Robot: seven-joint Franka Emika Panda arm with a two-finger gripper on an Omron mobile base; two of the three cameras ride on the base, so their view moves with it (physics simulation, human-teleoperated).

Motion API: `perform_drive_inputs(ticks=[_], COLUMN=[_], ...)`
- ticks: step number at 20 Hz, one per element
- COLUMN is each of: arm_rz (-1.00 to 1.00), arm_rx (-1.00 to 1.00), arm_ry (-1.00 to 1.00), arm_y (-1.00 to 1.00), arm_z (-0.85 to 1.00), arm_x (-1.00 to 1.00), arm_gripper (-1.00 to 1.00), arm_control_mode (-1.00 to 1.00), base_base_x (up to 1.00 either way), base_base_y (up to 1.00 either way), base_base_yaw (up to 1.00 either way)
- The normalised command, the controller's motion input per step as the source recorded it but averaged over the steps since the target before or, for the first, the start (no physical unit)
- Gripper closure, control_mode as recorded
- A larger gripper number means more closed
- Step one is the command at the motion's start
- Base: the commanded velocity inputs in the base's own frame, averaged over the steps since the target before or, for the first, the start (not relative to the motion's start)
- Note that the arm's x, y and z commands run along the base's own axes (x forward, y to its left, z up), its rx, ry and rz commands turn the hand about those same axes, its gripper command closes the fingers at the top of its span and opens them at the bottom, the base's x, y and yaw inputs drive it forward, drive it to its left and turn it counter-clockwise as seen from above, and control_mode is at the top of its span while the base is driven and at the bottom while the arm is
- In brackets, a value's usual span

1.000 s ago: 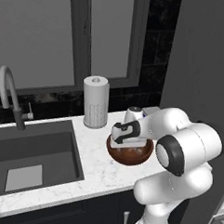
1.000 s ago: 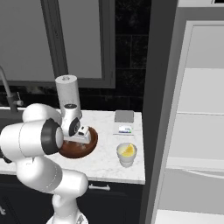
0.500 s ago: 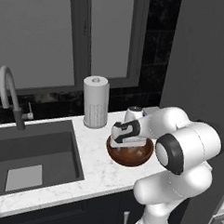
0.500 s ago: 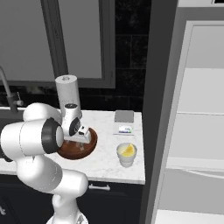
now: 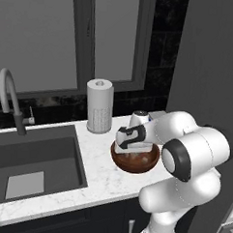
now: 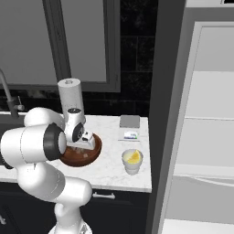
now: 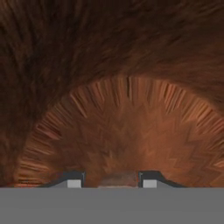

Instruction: Grab a lemon wedge from the fridge and one ice cube from the ice bowl, and put them in the glass of lemonade.

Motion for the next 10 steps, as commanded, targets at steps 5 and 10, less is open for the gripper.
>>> perform_drive_inputs(ticks=[5, 10], arm_rz=[0.0, 0.0], arm_rx=[0.0, -0.01], arm_ry=[0.0, 0.0], arm_y=[0.0, 0.0], arm_z=[0.0, 0.18], arm_x=[0.01, 0.05], arm_gripper=[1.0, 1.0], arm_control_mode=[-1.0, -1.0], base_base_x=[0.0, 0.0], base_base_y=[0.0, 0.0], base_base_yaw=[0.0, 0.0])
